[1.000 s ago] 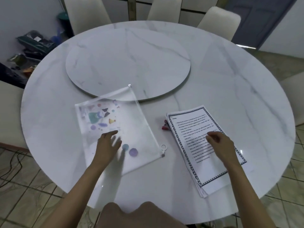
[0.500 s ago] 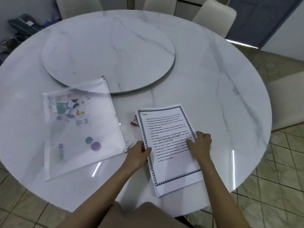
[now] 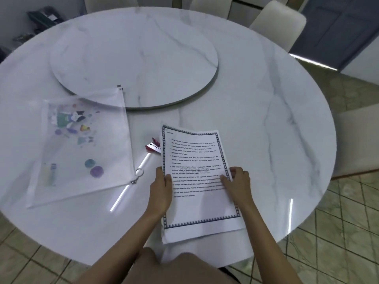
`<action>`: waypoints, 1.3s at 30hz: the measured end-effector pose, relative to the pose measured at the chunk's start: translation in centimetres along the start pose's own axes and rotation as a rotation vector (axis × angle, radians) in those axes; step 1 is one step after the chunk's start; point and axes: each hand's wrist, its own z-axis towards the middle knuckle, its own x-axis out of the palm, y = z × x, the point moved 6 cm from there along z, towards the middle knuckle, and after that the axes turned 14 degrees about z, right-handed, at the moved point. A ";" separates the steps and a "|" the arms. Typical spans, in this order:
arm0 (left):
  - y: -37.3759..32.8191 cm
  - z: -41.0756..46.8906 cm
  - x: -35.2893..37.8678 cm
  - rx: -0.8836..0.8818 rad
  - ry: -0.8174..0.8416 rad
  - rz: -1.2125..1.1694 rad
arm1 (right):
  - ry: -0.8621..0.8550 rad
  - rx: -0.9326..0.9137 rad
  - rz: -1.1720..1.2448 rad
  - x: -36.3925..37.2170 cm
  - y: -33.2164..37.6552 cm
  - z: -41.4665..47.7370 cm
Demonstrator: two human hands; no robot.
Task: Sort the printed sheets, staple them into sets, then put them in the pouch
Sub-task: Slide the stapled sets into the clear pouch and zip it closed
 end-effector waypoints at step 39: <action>3.6 10.3 -9.4 -0.274 -0.345 0.719 | 0.345 -0.052 0.412 0.9 0.9 3.8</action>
